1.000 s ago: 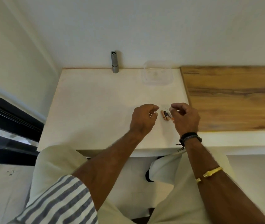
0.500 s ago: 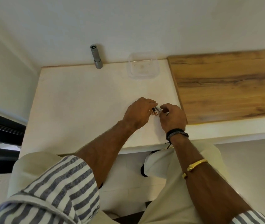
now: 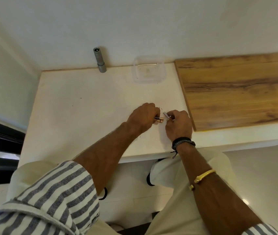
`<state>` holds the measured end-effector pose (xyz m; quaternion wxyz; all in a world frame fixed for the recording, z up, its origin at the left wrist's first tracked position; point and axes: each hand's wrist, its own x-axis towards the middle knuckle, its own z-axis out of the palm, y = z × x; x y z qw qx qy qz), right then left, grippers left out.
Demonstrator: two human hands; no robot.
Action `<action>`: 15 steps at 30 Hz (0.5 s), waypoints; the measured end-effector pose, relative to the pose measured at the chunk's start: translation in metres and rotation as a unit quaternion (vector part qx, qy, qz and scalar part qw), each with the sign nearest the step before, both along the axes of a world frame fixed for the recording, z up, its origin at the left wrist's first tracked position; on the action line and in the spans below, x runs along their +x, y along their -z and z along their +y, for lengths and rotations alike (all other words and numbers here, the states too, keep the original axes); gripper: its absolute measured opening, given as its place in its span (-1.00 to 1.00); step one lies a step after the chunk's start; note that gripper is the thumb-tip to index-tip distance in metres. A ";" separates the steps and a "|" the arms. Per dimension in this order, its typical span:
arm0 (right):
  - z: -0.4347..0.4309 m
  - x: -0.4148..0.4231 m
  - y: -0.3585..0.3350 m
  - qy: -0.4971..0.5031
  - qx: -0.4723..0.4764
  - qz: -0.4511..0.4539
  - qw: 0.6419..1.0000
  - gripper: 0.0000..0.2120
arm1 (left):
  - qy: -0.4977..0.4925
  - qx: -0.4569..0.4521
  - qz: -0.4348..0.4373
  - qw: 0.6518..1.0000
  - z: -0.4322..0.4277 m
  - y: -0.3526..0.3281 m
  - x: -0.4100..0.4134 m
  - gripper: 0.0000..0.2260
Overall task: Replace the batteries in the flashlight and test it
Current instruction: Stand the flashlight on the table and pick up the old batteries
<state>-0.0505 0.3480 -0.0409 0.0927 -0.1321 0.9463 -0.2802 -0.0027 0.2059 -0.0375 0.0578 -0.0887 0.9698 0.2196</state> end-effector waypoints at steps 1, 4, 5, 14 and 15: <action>0.000 0.001 -0.001 0.000 -0.005 -0.001 1.000 -0.79 | -0.005 0.004 -0.009 1.000 -0.001 0.000 0.000 -0.87; -0.001 0.003 -0.002 -0.006 -0.013 -0.003 1.000 -0.80 | -0.002 0.007 -0.020 1.000 -0.001 0.000 0.001 -0.88; -0.002 0.004 -0.002 -0.009 -0.017 -0.004 1.000 -0.79 | -0.001 0.007 -0.018 1.000 -0.001 0.001 0.001 -0.88; -0.036 -0.028 -0.027 -0.049 -0.082 0.038 0.995 -0.78 | -0.094 0.005 0.093 0.991 -0.037 -0.016 -0.010 -0.91; -0.043 -0.036 -0.031 -0.057 -0.085 0.046 0.994 -0.78 | -0.102 0.002 0.106 0.989 -0.043 -0.021 -0.016 -0.92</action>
